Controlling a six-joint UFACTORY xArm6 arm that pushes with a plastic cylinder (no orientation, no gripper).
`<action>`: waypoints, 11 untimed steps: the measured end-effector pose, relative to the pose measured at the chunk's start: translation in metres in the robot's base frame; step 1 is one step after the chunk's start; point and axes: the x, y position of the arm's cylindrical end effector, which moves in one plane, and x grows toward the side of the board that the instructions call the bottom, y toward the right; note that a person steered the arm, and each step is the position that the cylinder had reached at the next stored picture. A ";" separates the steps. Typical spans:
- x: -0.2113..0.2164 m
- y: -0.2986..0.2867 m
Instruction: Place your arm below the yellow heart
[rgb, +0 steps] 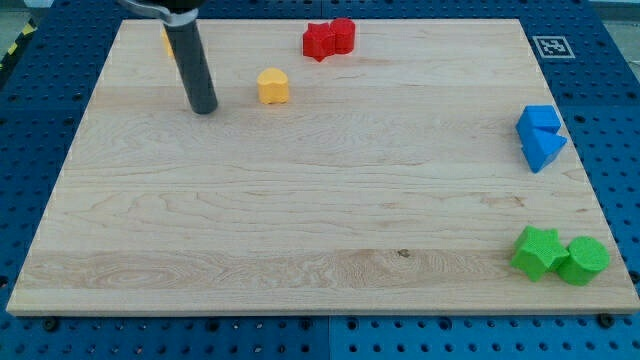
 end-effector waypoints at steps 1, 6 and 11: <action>0.000 0.001; 0.030 0.016; 0.051 0.080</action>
